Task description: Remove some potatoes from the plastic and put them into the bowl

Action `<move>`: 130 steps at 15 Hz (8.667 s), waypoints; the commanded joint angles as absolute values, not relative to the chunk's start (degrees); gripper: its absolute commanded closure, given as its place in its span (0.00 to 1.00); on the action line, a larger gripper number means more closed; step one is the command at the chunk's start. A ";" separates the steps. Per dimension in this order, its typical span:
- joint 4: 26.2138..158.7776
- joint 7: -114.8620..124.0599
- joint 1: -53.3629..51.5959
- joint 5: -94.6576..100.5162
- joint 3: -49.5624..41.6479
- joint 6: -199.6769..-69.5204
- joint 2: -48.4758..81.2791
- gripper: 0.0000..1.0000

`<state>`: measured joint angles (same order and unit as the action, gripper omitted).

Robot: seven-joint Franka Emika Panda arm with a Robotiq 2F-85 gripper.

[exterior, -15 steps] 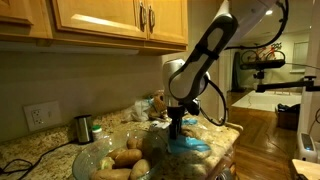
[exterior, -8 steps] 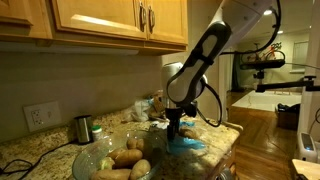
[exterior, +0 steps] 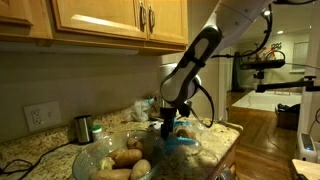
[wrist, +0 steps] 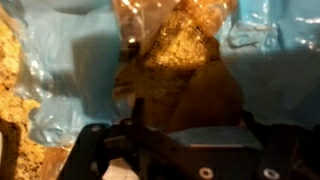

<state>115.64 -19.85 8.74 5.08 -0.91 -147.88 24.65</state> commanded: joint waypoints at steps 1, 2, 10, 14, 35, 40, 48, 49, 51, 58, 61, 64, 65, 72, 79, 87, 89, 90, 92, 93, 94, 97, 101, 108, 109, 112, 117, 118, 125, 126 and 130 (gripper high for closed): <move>114.23 -21.78 9.83 3.72 0.09 -149.74 25.00 0.00; 114.07 -21.95 9.91 3.58 0.24 -149.92 24.90 0.00; 113.91 -22.52 10.40 2.14 0.49 -149.36 25.51 0.00; 114.00 -23.60 10.72 1.81 0.59 -149.35 26.15 0.39; 123.86 -30.75 13.96 -2.03 0.72 -142.17 17.12 0.61; 124.21 -30.23 13.47 -1.49 -0.31 -142.39 16.62 0.10; 120.26 -32.16 13.31 -2.99 0.69 -144.02 16.13 0.00; 120.01 -32.07 13.34 -3.26 0.66 -143.57 16.39 0.00; 120.00 -31.97 13.39 -3.59 0.55 -142.92 16.49 0.00; 121.18 -28.90 12.27 -1.65 -1.13 -137.45 14.45 0.00; 120.92 -28.43 12.09 -1.68 -1.42 -135.54 14.96 0.00; 120.83 -28.36 12.16 -1.95 -1.51 -134.43 15.48 0.00; 120.90 -28.38 12.14 -1.57 -1.68 -135.43 15.95 0.00; 118.51 -26.90 12.18 0.05 -2.65 -137.61 20.05 0.00; 114.94 -26.96 11.78 -1.02 -1.01 -137.53 23.28 0.00; 112.11 -27.35 12.39 -1.79 -0.14 -136.01 26.00 0.11; 112.05 -27.44 12.56 -1.83 -0.20 -136.07 25.86 0.33; 112.01 -27.36 12.51 -1.68 -0.29 -136.03 25.64 0.42; 112.47 -27.85 12.67 -1.86 -0.10 -136.26 24.75 0.55; 112.78 -28.19 12.81 -2.07 0.05 -136.28 24.27 0.60; 113.00 -28.22 12.83 -2.11 0.04 -136.34 24.03 0.61; 113.28 -28.85 13.15 -2.60 0.25 -135.57 23.64 0.61; 114.59 -30.14 13.39 -3.06 0.55 -132.81 22.00 0.61; 118.88 -30.64 12.97 -2.21 -0.70 -129.91 16.83 0.61; 119.25 -30.58 12.93 -2.15 -0.94 -129.69 16.07 0.61; 120.54 -30.25 12.76 -1.52 -1.85 -129.60 13.89 0.61; 121.73 -29.08 12.32 1.80 -4.01 -128.04 12.00 0.61; 121.89 -28.58 12.31 2.71 -4.58 -127.52 12.14 0.61; 123.35 -24.21 12.12 11.25 -8.54 -126.87 13.02 0.61; 123.36 -23.73 12.10 12.29 -8.87 -126.94 13.03 0.61; 122.87 -22.22 11.80 15.49 -9.37 -127.76 12.85 0.61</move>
